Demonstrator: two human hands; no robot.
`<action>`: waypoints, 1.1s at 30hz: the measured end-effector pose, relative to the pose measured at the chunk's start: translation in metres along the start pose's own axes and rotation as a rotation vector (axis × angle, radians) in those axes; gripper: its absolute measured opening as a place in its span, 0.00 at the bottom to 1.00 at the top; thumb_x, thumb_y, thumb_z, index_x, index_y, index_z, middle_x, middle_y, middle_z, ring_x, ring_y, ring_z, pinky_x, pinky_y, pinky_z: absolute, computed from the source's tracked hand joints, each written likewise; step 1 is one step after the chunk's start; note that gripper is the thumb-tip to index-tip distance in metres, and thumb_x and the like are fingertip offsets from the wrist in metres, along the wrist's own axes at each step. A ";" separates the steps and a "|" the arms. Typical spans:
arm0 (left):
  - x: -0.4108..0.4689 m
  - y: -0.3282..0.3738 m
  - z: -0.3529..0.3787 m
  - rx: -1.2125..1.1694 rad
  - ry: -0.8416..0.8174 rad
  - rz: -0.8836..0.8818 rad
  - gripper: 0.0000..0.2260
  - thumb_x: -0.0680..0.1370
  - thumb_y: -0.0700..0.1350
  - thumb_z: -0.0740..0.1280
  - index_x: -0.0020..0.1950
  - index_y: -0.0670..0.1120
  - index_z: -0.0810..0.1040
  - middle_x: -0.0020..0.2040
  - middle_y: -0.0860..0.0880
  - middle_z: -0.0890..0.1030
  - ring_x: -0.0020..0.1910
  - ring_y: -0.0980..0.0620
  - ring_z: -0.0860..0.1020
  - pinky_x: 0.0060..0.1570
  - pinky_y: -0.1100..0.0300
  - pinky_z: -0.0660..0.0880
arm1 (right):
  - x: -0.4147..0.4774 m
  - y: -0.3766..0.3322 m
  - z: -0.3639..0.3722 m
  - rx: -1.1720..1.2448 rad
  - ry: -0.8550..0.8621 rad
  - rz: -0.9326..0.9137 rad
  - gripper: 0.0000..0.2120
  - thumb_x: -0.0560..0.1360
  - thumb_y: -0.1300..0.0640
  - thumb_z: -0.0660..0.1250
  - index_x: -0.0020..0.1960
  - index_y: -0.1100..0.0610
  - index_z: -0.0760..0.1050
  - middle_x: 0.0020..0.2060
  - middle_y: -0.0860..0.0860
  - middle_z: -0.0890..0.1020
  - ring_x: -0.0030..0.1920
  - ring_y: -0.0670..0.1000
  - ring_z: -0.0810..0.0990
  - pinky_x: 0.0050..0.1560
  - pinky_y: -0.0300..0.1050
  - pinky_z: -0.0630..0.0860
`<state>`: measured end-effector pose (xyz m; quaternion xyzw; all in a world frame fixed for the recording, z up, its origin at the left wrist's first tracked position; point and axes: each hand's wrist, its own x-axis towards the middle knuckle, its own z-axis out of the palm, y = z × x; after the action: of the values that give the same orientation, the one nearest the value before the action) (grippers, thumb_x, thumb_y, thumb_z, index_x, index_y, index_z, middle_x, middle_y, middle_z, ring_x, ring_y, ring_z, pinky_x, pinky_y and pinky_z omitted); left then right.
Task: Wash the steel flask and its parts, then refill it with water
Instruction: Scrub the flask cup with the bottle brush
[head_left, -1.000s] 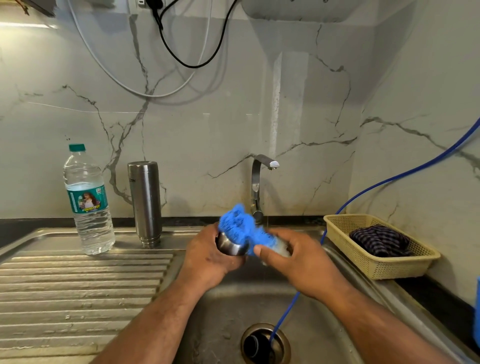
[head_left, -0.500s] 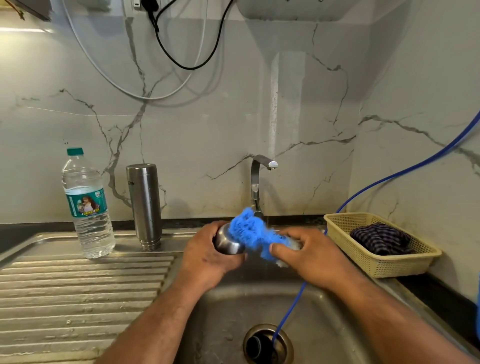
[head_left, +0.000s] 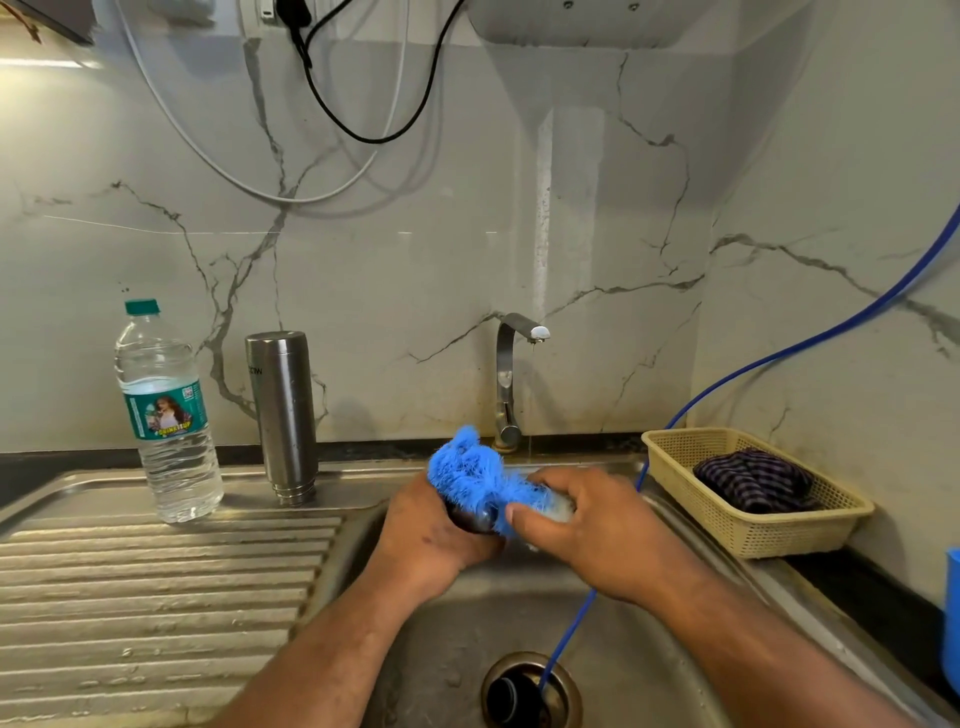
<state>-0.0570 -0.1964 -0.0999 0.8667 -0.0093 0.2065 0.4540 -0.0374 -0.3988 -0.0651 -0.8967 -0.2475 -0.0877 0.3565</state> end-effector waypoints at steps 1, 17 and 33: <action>0.000 0.001 0.000 -0.026 -0.005 -0.008 0.21 0.66 0.42 0.83 0.54 0.54 0.81 0.45 0.56 0.85 0.44 0.62 0.83 0.37 0.74 0.75 | 0.000 -0.001 -0.002 -0.004 -0.015 -0.004 0.16 0.74 0.36 0.70 0.55 0.45 0.81 0.40 0.44 0.83 0.35 0.39 0.79 0.31 0.34 0.70; -0.002 0.002 -0.007 -0.024 -0.020 -0.031 0.24 0.67 0.50 0.82 0.60 0.57 0.79 0.51 0.57 0.85 0.49 0.64 0.82 0.50 0.66 0.81 | 0.001 0.003 -0.003 0.004 -0.020 0.034 0.13 0.76 0.37 0.69 0.53 0.43 0.82 0.39 0.43 0.83 0.35 0.41 0.79 0.32 0.33 0.70; -0.005 0.007 -0.007 0.038 -0.011 0.038 0.28 0.67 0.49 0.82 0.63 0.58 0.76 0.51 0.60 0.82 0.49 0.66 0.80 0.43 0.76 0.75 | 0.001 0.005 -0.005 0.052 0.020 0.090 0.16 0.77 0.37 0.68 0.57 0.46 0.82 0.38 0.43 0.83 0.36 0.39 0.80 0.34 0.36 0.73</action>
<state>-0.0658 -0.1957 -0.0922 0.8760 -0.0245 0.2104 0.4333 -0.0339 -0.4049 -0.0637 -0.8965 -0.2053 -0.0742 0.3855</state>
